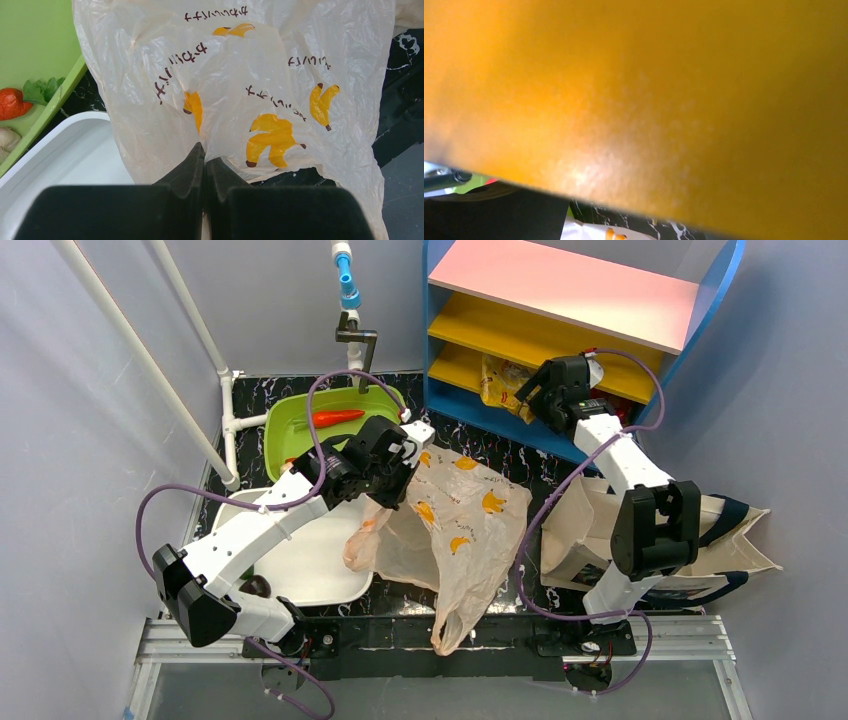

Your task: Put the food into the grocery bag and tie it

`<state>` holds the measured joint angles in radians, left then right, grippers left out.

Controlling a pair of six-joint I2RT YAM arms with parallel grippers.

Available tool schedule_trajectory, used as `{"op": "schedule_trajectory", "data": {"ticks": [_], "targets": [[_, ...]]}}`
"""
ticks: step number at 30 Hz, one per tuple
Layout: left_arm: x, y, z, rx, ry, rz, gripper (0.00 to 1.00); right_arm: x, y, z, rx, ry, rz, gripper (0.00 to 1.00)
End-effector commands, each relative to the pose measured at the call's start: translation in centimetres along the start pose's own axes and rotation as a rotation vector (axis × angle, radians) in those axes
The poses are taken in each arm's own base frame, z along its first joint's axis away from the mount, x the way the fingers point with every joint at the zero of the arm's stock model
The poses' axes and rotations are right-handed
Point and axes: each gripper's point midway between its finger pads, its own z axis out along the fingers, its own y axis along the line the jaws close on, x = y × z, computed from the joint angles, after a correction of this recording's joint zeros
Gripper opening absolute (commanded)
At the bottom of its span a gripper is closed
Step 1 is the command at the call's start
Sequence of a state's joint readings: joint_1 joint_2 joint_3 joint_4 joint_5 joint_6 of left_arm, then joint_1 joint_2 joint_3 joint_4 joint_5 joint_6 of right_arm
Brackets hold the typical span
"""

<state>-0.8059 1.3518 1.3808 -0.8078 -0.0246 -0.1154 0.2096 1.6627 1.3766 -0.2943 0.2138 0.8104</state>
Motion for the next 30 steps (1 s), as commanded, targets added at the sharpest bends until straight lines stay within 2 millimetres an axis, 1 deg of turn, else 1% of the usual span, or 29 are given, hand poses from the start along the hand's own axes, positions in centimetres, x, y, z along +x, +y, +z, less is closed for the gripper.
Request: {"op": "schedule_trajectory", "data": {"ticks": [1, 5, 10, 14, 19, 21, 22, 23, 26, 27, 28, 30], "targets": [[-0.4, -0.1, -0.8, 0.013, -0.019, -0.002, 0.00, -0.6, 0.5, 1.3, 0.002, -0.036, 0.097, 0.89], [-0.4, -0.1, -0.8, 0.012, -0.019, -0.003, 0.00, 0.0, 0.4, 2.0, 0.013, -0.009, 0.118, 0.88], [-0.5, 0.0, -0.8, 0.011, -0.018, -0.005, 0.00, 1.0, -0.4, 2.1, 0.033, 0.016, 0.133, 0.80], [-0.5, -0.1, -0.7, 0.014, -0.020, -0.004, 0.00, 2.1, -0.8, 2.0, 0.036, 0.058, 0.130, 0.66], [-0.7, -0.2, -0.8, 0.021, -0.027, -0.005, 0.00, 3.4, -1.1, 2.1, 0.034, 0.107, 0.123, 0.45], [-0.7, -0.2, -0.8, 0.023, -0.027, -0.006, 0.00, 3.5, -1.4, 2.1, 0.038, 0.106, 0.122, 0.43], [-0.7, -0.2, -0.9, 0.023, -0.029, -0.007, 0.00, 3.6, -1.4, 2.1, 0.041, 0.106, 0.120, 0.43], [-0.6, -0.2, -0.9, 0.023, -0.029, -0.008, 0.00, 3.6, -1.4, 2.1, 0.041, 0.108, 0.116, 0.47], [-0.5, -0.2, -1.0, 0.023, -0.031, -0.014, 0.00, 3.9, -1.3, 2.0, 0.047, 0.134, 0.111, 0.69], [-0.4, -0.2, -1.0, 0.023, -0.032, -0.016, 0.00, 4.0, -1.2, 2.0, 0.049, 0.144, 0.112, 0.75], [-0.4, -0.2, -1.0, 0.024, -0.034, -0.017, 0.00, 4.2, -1.3, 2.0, 0.056, 0.154, 0.112, 0.79], [-0.4, -0.2, -1.0, 0.023, -0.034, -0.021, 0.00, 4.6, -1.5, 2.0, 0.065, 0.166, 0.120, 0.83]]}}
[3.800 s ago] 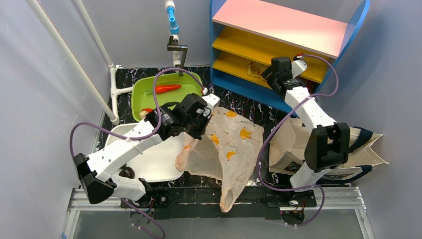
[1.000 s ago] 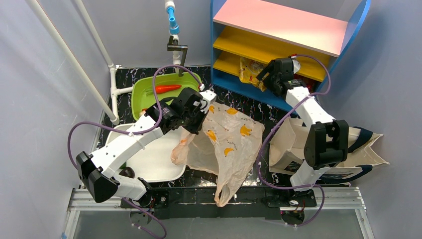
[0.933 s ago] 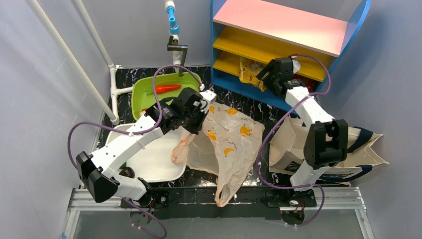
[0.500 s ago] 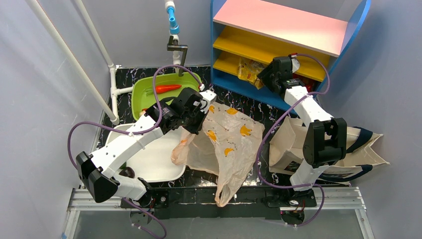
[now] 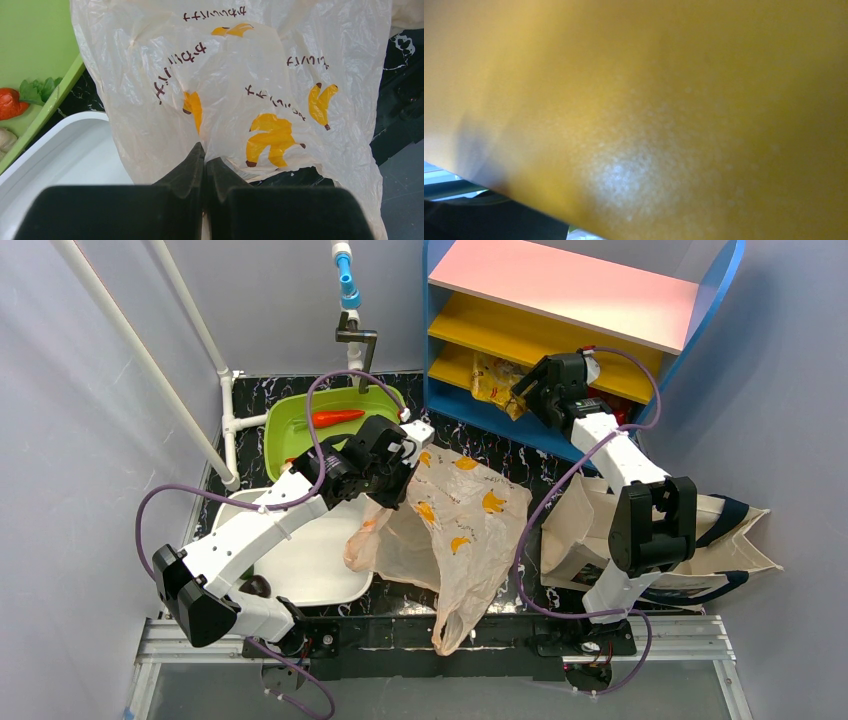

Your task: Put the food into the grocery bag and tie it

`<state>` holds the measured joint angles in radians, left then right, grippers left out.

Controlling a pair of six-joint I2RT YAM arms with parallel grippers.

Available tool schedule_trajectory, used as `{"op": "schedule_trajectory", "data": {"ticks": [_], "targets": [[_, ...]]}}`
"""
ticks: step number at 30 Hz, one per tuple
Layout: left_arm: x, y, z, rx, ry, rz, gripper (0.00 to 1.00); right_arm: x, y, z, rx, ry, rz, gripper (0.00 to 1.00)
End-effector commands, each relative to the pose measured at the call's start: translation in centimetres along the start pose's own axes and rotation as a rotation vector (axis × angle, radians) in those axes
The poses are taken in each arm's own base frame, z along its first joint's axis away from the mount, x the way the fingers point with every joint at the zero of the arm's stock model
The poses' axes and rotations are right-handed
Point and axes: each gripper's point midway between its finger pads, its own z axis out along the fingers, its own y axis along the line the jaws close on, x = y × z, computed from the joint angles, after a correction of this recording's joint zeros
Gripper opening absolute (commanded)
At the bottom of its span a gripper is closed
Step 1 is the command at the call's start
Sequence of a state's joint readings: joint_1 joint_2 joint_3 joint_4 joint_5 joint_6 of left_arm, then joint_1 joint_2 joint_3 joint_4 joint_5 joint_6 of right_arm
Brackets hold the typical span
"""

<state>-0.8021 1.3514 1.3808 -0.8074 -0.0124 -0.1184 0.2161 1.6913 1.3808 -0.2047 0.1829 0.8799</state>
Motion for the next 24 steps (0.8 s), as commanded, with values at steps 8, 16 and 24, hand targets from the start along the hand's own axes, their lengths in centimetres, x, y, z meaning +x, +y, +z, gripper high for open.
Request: {"op": "schedule_trajectory", "data": {"ticks": [8, 16, 24], "targets": [[-0.3, -0.1, -1.1, 0.013, -0.035, -0.016, 0.00, 5.9, -3.6, 1.2, 0.139, 0.213, 0.064, 0.87], [-0.2, 0.3, -1.0, 0.005, -0.033, -0.023, 0.00, 7.3, -3.1, 2.0, 0.151, 0.236, 0.086, 0.89], [-0.1, 0.6, -1.0, 0.000, -0.036, -0.033, 0.00, 9.0, -4.5, 2.0, 0.229, 0.253, 0.123, 0.89]]}}
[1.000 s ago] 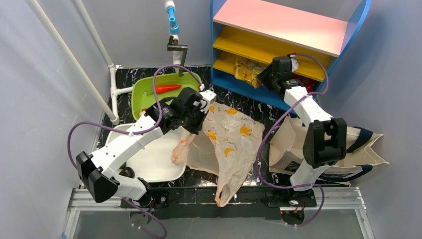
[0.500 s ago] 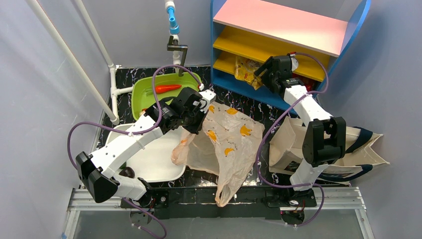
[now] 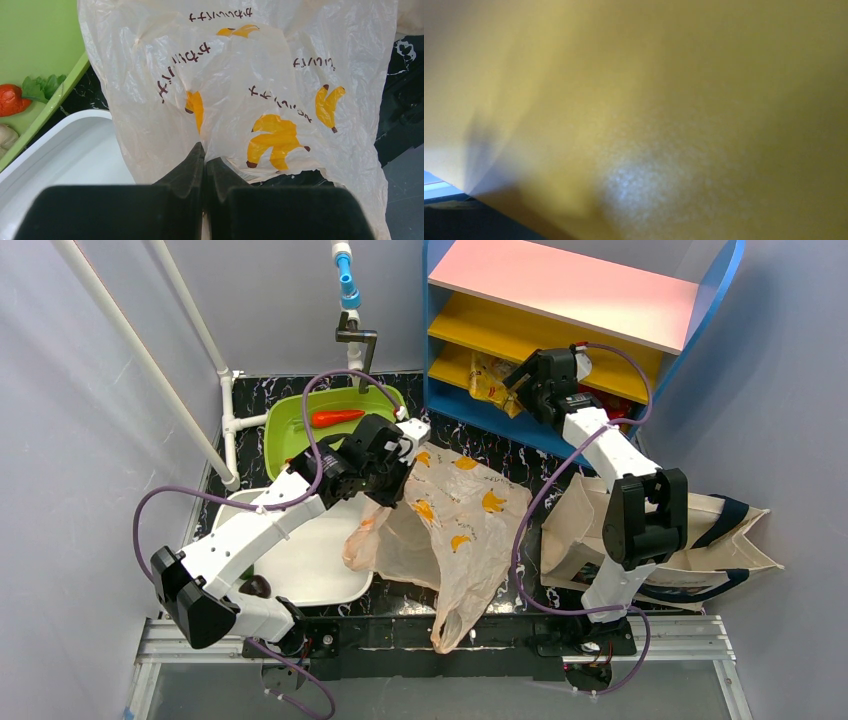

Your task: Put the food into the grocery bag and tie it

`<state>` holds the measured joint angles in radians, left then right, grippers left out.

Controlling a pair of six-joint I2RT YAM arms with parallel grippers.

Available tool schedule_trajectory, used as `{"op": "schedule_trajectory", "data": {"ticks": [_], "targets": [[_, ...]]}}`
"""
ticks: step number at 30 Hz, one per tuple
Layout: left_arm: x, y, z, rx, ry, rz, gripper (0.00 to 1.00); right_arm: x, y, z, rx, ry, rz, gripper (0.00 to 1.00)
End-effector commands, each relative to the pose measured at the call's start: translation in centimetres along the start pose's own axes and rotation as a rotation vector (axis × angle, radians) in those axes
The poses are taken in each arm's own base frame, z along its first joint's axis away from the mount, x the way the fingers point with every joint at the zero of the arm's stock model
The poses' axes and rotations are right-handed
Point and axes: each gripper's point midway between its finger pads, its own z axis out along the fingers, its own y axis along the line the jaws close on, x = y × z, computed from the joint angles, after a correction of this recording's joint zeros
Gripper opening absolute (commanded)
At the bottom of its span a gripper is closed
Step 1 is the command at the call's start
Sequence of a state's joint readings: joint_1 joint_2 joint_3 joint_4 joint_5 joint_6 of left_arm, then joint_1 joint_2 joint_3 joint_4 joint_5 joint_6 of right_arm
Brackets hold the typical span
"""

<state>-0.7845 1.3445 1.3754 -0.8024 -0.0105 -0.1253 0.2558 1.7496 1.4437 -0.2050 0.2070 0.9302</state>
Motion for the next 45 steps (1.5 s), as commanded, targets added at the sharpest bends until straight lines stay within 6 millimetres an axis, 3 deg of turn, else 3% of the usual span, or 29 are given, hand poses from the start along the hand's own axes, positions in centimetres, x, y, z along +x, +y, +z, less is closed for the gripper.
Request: {"op": "schedule_trajectory", "data": {"ticks": [1, 8, 20, 37, 45], "targets": [[0.0, 0.2, -0.9, 0.007, -0.030, -0.013, 0.00, 8.1, -7.0, 0.7, 0.253, 0.249, 0.100, 0.89], [0.1, 0.3, -0.9, 0.004, -0.031, -0.018, 0.00, 9.4, -8.9, -0.4, 0.335, 0.270, 0.114, 0.88], [0.2, 0.0, -0.8, 0.030, -0.028, -0.016, 0.00, 9.7, -9.6, -2.0, 0.435, 0.284, 0.064, 0.88], [0.3, 0.1, -0.8, 0.030, -0.031, -0.019, 0.00, 11.0, -8.4, -0.1, 0.460, 0.264, 0.036, 0.88], [0.5, 0.4, -0.9, 0.025, -0.035, -0.027, 0.00, 11.6, -9.9, -0.5, 0.544, 0.247, 0.020, 0.83]]}}
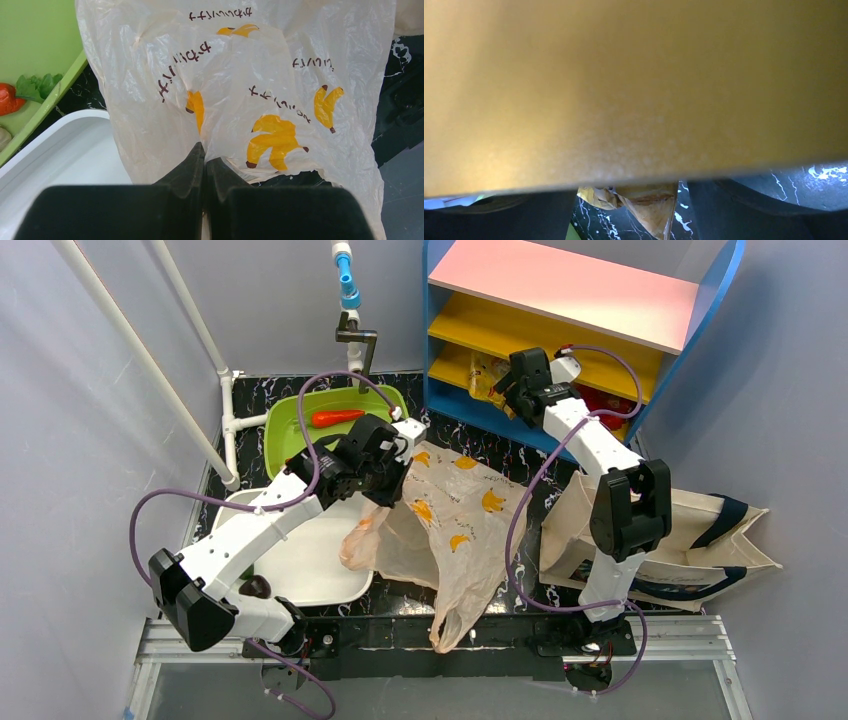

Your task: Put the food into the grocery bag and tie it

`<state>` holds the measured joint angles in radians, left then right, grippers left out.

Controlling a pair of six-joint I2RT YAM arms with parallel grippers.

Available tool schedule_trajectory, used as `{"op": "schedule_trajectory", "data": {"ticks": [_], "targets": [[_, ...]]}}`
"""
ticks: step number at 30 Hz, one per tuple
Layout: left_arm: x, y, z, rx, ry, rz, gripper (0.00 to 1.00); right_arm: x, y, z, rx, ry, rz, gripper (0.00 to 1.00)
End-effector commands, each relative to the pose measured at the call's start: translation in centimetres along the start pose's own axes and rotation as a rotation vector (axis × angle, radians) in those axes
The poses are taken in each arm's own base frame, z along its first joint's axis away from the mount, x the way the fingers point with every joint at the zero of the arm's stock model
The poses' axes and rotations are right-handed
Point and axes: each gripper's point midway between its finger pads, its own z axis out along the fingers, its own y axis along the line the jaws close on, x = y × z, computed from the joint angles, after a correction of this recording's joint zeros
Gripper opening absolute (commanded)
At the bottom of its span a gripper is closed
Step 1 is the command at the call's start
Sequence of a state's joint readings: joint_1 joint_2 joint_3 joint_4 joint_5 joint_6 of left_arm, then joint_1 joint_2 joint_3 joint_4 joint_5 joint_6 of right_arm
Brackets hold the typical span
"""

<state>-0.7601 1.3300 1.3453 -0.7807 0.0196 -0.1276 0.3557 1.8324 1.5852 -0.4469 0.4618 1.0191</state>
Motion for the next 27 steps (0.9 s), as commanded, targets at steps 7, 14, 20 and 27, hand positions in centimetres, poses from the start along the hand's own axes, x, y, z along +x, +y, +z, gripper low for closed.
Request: {"op": "schedule_trajectory", "data": {"ticks": [7, 14, 20, 27], "targets": [[0.5, 0.3, -1.2, 0.009, -0.037, -0.017, 0.00, 10.4, -9.5, 0.5, 0.354, 0.293, -0.039, 0.67], [0.5, 0.1, -1.5, 0.022, -0.046, -0.013, 0.00, 9.2, -9.0, 0.8, 0.338, 0.247, -0.068, 0.39], [0.5, -0.2, -1.7, 0.036, -0.045, -0.029, 0.00, 8.8, -8.4, 0.1, 0.297, 0.251, -0.074, 0.15], [-0.6, -0.6, -2.5, 0.055, -0.064, -0.042, 0.00, 8.1, -6.7, -2.9, 0.168, 0.287, -0.078, 0.01]]}}
